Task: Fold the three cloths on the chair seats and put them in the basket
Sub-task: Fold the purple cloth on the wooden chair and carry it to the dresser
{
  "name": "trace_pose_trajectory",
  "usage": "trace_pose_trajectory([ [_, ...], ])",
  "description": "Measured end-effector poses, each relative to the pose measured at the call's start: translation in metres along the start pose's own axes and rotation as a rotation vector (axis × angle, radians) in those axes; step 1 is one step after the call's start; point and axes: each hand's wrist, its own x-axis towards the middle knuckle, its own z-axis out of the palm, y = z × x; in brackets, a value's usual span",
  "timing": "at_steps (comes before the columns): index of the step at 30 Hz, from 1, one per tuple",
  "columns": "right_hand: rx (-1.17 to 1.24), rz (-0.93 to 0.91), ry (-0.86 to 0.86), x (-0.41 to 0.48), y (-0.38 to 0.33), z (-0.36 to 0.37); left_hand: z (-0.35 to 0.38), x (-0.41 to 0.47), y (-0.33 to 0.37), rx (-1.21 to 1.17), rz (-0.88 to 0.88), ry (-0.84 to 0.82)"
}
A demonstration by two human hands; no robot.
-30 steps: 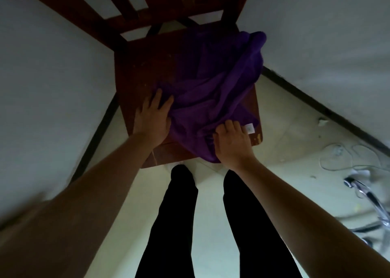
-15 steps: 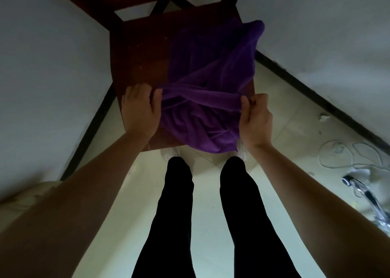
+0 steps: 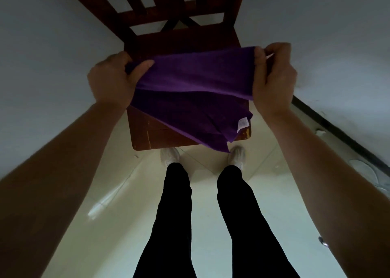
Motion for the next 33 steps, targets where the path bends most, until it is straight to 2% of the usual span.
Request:
trace_pose_trajectory([
  [2, -0.117, -0.114, -0.253, -0.01, 0.004, 0.003, 0.01, -0.007, -0.01, 0.085, -0.02, -0.048],
  [5, -0.301, -0.264, -0.637, -0.041, 0.014, 0.022, 0.034, -0.028, -0.02, 0.181, -0.16, -0.219],
  [8, -0.37, -0.19, -0.971, -0.076, 0.03, 0.036, 0.049, -0.059, -0.021, 0.232, -0.328, -0.363],
  [10, -0.377, -0.09, -1.068, -0.089, 0.043, 0.034, 0.056, -0.077, -0.014, 0.126, -0.394, -0.354],
  [12, -0.341, -0.008, -0.956, -0.091, 0.053, 0.031, 0.064, -0.091, 0.001, -0.033, -0.375, -0.331],
  [14, -0.337, 0.043, -0.755, -0.085, 0.063, 0.029, 0.073, -0.104, 0.021, -0.105, -0.256, -0.352],
  [17, -0.427, 0.089, -0.517, -0.066, 0.076, 0.03, 0.085, -0.117, 0.053, -0.116, -0.164, -0.487],
  [19, -0.46, 0.165, -0.484, -0.051, 0.084, 0.034, 0.095, -0.121, 0.068, -0.062, -0.204, -0.633],
  [21, -0.534, 0.219, -0.554, -0.04, 0.094, 0.035, 0.105, -0.127, 0.076, -0.013, -0.222, -0.676],
  [23, -0.653, 0.131, -0.614, -0.032, 0.101, 0.033, 0.111, -0.131, 0.076, 0.009, -0.22, -0.605],
  [25, -0.663, 0.039, -0.555, -0.028, 0.099, 0.028, 0.109, -0.133, 0.071, -0.032, -0.207, -0.524],
  [28, -0.516, 0.003, -0.461, -0.029, 0.083, 0.018, 0.088, -0.132, 0.062, -0.119, -0.126, -0.422],
  [30, -0.428, -0.012, -0.471, -0.023, 0.062, 0.005, 0.062, -0.122, 0.058, -0.153, -0.094, -0.32],
  [33, -0.337, -0.053, -0.547, -0.011, 0.008, -0.029, 0.005, -0.097, 0.058, -0.226, -0.205, -0.203],
])
